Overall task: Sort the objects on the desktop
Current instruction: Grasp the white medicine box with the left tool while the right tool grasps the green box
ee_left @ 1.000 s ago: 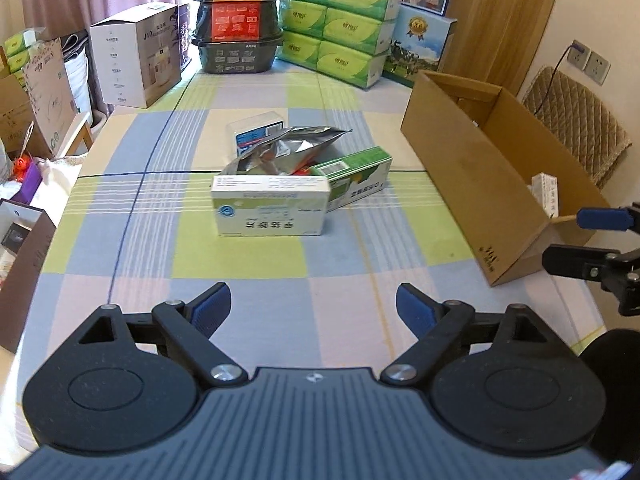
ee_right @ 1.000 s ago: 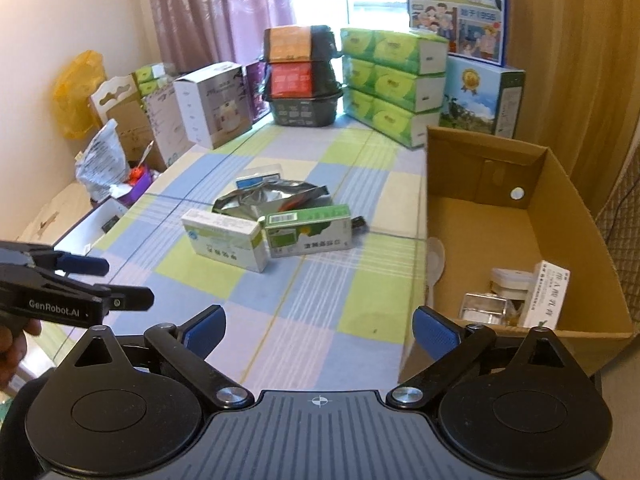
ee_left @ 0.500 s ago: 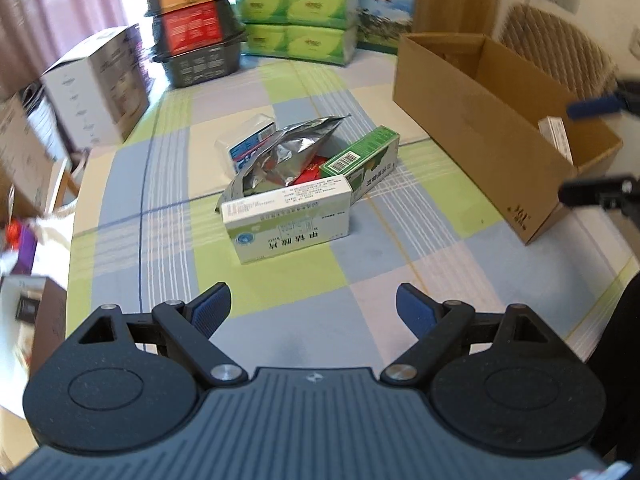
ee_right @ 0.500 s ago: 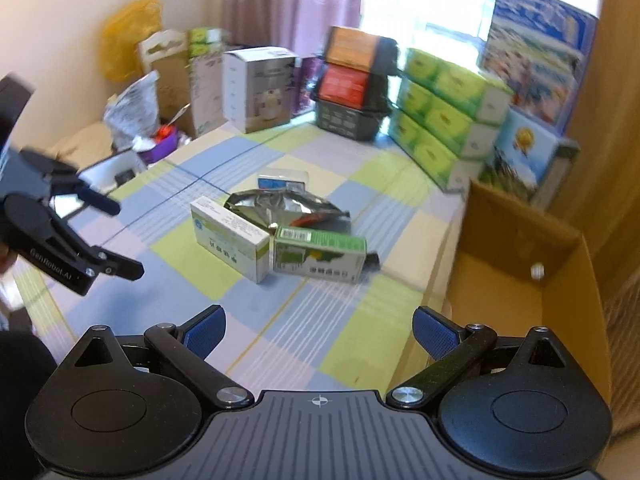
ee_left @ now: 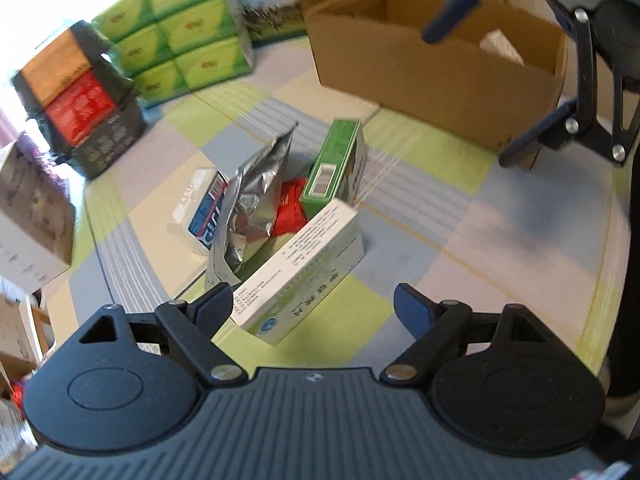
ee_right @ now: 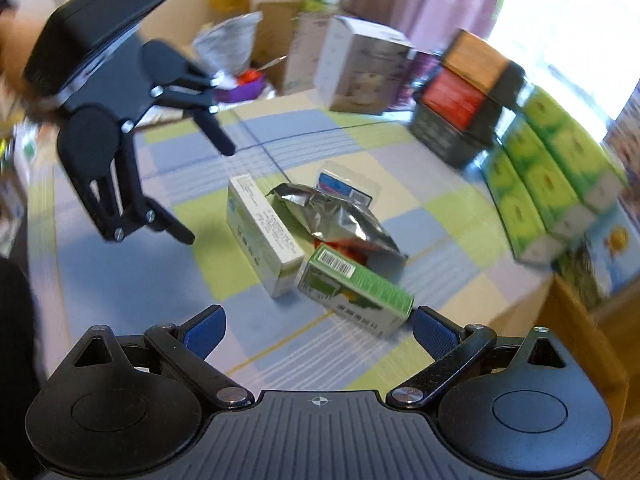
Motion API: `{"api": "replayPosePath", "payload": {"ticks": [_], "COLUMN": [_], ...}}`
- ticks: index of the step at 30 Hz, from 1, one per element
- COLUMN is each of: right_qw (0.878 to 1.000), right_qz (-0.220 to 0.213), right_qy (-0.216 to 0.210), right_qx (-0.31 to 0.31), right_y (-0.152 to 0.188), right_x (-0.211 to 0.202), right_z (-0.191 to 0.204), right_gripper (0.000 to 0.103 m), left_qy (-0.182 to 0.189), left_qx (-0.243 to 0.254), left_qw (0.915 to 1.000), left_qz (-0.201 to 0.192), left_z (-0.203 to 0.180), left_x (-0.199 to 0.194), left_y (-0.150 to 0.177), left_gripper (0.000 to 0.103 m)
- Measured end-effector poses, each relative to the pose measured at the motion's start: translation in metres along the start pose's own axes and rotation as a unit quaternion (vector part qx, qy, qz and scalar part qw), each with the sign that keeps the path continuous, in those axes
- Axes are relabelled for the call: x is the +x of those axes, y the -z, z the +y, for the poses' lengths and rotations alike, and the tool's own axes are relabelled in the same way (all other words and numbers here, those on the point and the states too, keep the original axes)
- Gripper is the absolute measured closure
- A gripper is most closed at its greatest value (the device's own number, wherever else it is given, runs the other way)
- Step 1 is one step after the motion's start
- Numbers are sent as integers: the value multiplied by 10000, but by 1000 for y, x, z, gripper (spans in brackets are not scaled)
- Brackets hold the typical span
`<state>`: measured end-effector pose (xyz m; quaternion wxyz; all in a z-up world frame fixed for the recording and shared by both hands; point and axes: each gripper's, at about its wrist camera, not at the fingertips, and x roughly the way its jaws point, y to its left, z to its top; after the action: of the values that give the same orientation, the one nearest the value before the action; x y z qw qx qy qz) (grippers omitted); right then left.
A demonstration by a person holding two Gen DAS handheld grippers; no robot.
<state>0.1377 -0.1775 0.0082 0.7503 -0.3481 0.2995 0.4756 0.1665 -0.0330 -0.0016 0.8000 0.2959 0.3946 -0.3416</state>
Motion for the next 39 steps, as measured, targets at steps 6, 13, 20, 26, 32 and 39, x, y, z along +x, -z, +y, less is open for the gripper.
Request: {"api": "replayPosePath", "payload": {"ticks": [6, 13, 20, 26, 32, 39], "right_qw": [9982, 9896, 9846, 9837, 9871, 9887], "right_qz": [252, 684, 953, 1085, 1071, 1311], "right_qy": [-154, -187, -289, -453, -202, -434], "right_qx": [-512, -1254, -1437, -1359, -1172, -576], "right_y": [-8, -12, -19, -20, -22, -25], "right_x": [45, 95, 136, 154, 148, 128], "right_z": [-13, -20, -31, -33, -28, -29], "right_gripper": [6, 6, 6, 21, 53, 76], "left_qy": [312, 385, 433, 448, 465, 482], "left_qx": [254, 468, 593, 363, -197, -843], "left_qw": [9992, 9982, 9972, 9982, 9982, 9938], "left_qz": [62, -25, 123, 174, 322, 551], "left_z": [13, 20, 25, 25, 27, 22], "left_x": [29, 42, 53, 53, 50, 44], "left_y": [-1, -4, -6, -2, -1, -1], "left_gripper": [31, 40, 59, 66, 81, 83]}}
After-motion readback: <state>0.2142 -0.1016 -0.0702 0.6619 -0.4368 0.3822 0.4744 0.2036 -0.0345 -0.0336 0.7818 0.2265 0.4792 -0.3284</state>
